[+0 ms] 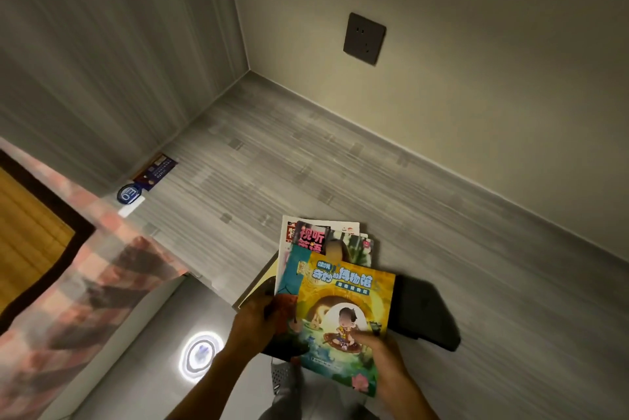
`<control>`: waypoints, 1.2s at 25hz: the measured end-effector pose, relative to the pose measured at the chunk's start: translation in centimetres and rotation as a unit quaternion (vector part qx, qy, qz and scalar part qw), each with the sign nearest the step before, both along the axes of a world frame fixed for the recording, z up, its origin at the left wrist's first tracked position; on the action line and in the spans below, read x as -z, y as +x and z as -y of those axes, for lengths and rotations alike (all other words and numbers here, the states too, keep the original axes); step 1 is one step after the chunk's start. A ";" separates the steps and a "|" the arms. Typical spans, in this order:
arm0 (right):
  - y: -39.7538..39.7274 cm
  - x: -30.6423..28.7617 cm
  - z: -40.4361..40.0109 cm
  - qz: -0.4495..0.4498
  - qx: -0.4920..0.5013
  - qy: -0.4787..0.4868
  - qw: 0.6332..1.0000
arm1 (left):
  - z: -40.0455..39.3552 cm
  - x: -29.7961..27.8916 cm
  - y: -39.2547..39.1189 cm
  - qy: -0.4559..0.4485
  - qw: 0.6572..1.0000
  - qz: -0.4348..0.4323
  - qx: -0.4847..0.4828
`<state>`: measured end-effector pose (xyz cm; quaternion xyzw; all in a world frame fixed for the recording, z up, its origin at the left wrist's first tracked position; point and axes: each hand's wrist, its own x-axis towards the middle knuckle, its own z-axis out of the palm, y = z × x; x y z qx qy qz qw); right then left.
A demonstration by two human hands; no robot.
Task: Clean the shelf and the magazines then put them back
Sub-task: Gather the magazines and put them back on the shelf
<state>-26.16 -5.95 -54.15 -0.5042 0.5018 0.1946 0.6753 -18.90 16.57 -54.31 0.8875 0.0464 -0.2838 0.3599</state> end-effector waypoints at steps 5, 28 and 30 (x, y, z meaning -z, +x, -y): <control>-0.3 1.5 0.9 0.009 -0.025 -0.026 0.999 | -0.6 1.4 -0.8 -0.220 0.964 -0.138 -0.055; 3.2 -4.6 3.0 0.191 -0.129 -0.077 0.970 | 0.4 -8.3 4.0 -0.411 0.908 0.070 -0.027; 3.3 -4.7 2.8 0.178 -0.145 -0.081 0.970 | 0.6 -8.0 3.8 -0.408 0.910 0.068 -0.032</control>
